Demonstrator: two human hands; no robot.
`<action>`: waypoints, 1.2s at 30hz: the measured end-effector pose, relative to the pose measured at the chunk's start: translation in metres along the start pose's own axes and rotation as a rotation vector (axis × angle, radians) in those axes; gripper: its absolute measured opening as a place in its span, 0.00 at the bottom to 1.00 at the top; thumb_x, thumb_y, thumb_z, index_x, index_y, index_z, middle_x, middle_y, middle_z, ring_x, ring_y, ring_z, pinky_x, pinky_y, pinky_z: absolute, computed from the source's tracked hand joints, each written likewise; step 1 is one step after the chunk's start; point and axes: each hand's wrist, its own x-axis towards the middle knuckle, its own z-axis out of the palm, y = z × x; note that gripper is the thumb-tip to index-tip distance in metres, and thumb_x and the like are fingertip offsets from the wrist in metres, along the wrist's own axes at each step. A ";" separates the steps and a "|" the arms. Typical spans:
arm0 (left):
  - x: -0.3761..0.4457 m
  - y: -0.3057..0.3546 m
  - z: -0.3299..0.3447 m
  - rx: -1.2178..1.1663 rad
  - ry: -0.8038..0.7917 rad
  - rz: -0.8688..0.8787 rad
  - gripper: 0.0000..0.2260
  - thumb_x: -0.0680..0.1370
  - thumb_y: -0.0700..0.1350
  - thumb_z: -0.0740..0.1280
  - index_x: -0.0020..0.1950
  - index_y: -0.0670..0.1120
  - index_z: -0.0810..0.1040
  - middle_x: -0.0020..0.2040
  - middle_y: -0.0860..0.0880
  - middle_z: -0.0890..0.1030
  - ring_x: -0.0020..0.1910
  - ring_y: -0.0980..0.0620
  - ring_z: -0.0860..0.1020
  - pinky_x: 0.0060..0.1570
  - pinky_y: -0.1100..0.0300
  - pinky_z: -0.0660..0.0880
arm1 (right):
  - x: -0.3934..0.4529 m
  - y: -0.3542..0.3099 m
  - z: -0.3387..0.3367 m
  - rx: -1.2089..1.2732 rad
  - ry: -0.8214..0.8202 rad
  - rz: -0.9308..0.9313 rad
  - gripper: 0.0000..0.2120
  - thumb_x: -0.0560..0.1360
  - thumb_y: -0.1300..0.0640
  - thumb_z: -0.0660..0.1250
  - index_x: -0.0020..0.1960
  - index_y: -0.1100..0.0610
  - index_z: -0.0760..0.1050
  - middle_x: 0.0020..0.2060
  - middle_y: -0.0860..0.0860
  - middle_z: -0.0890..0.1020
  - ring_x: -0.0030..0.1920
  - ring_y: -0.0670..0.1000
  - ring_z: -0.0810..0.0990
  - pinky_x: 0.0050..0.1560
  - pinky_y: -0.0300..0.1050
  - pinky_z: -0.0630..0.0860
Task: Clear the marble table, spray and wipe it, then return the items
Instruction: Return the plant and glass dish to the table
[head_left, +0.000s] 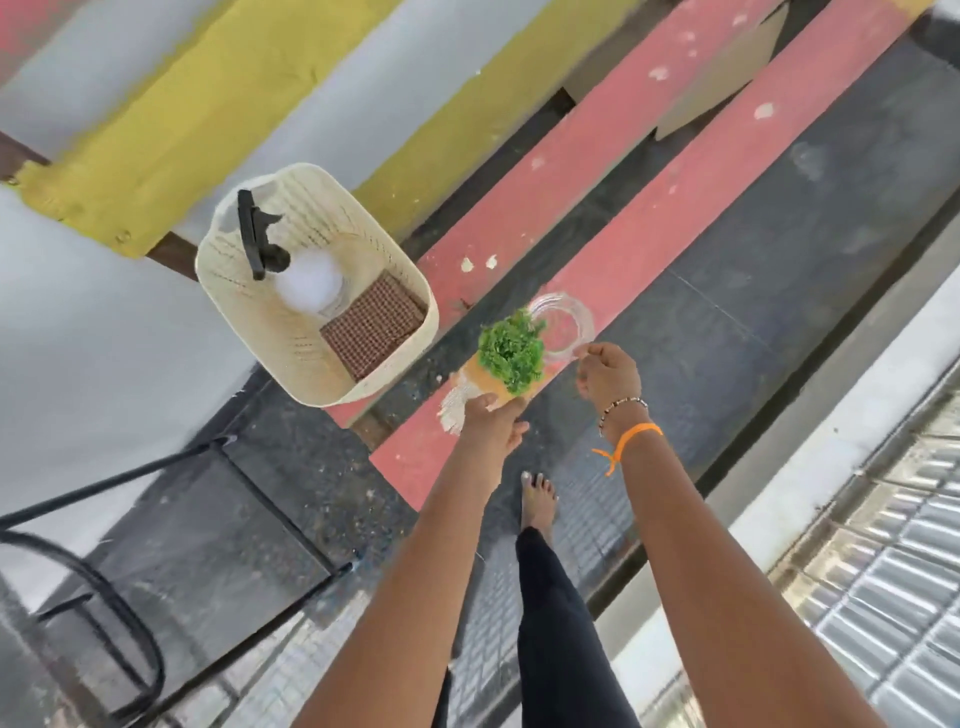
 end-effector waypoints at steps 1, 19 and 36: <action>0.008 0.000 0.005 -0.060 0.014 -0.033 0.27 0.76 0.44 0.67 0.71 0.41 0.59 0.48 0.47 0.74 0.42 0.49 0.76 0.45 0.59 0.73 | 0.013 0.002 0.001 -0.034 0.013 -0.002 0.15 0.73 0.68 0.56 0.35 0.52 0.73 0.29 0.50 0.73 0.28 0.51 0.70 0.35 0.45 0.69; 0.070 0.006 0.030 -0.254 0.225 -0.090 0.14 0.76 0.32 0.63 0.35 0.44 0.66 0.41 0.43 0.78 0.46 0.47 0.78 0.50 0.59 0.77 | 0.073 -0.005 0.004 -0.365 0.085 0.007 0.02 0.70 0.62 0.65 0.42 0.59 0.73 0.47 0.62 0.82 0.50 0.59 0.80 0.47 0.44 0.73; -0.050 -0.027 -0.112 0.051 0.277 0.299 0.05 0.74 0.39 0.67 0.42 0.48 0.80 0.47 0.47 0.82 0.47 0.49 0.81 0.55 0.53 0.76 | -0.095 -0.015 0.031 -0.213 -0.047 -0.025 0.12 0.69 0.64 0.67 0.34 0.53 0.66 0.31 0.51 0.75 0.30 0.49 0.78 0.39 0.51 0.82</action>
